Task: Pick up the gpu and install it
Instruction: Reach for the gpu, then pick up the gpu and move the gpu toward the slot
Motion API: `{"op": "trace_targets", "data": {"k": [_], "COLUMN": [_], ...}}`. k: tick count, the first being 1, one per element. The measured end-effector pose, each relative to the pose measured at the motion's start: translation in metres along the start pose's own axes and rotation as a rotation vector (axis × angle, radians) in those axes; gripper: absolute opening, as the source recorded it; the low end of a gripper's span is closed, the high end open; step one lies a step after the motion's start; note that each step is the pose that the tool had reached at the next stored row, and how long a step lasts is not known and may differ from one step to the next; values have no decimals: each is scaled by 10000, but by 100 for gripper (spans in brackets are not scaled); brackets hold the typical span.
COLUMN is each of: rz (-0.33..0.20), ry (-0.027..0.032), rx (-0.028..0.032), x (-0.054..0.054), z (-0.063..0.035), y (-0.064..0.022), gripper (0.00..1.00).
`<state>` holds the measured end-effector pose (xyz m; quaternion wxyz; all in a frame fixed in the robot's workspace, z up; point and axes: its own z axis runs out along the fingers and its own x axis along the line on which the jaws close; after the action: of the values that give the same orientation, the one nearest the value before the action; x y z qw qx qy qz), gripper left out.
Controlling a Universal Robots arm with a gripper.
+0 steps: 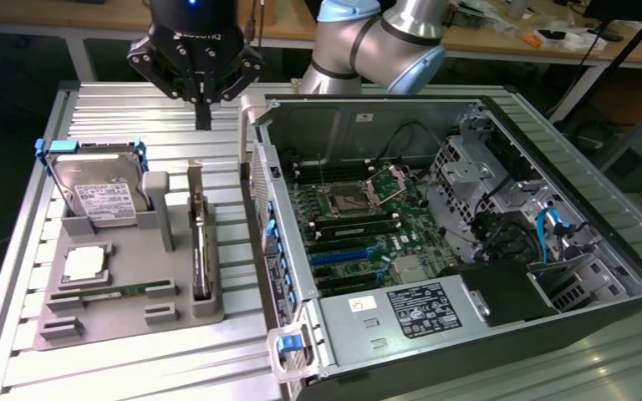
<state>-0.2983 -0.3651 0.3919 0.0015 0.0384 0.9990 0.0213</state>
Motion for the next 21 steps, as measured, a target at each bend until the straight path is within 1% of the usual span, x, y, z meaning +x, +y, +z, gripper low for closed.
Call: {"op": "trace_targets", "data": {"k": [13,17,21], "rz": [-1,-1,0], "ry": [0,0,0], "rx": [0,0,0], "x": [77,129,136], "z": [0,0,0], "y": [-6,-10,-10], "gripper": [11,11,11]}}
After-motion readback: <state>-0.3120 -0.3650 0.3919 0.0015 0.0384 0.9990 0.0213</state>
